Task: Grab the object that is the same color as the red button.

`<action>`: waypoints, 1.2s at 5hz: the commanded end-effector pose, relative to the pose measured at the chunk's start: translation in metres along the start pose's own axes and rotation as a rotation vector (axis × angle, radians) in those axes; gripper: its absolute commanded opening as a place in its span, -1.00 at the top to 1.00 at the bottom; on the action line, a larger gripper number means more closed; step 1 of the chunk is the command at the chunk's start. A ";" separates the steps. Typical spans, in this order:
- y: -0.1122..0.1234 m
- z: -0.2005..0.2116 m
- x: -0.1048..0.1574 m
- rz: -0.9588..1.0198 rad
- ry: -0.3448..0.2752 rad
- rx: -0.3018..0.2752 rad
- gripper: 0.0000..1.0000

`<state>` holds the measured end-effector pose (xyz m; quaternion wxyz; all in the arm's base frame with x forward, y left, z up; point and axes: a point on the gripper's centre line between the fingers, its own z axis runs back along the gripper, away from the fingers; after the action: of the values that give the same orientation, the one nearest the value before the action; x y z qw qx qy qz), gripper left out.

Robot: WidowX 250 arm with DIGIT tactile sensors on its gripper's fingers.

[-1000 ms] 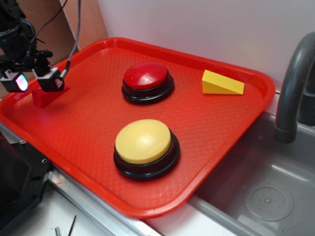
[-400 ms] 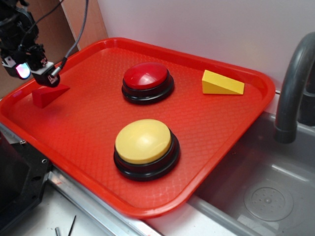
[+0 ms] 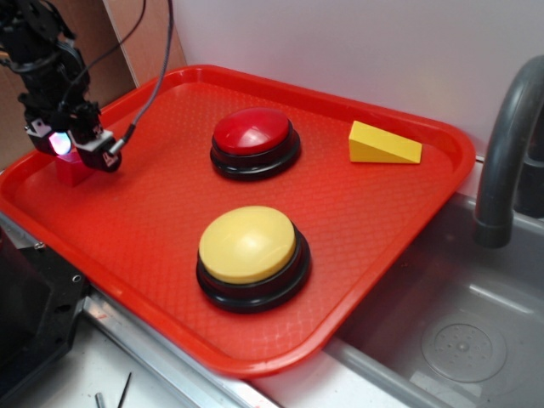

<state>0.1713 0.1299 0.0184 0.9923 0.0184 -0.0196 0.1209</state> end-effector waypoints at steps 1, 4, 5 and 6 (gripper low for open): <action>0.006 -0.005 0.001 -0.028 0.018 0.024 -0.76; -0.015 0.038 0.001 -0.072 0.026 0.014 1.00; -0.030 0.090 -0.018 -0.063 -0.016 0.004 1.00; -0.045 0.140 -0.019 -0.073 -0.047 -0.013 1.00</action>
<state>0.1643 0.0665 0.1474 0.9956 0.0051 -0.0265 0.0895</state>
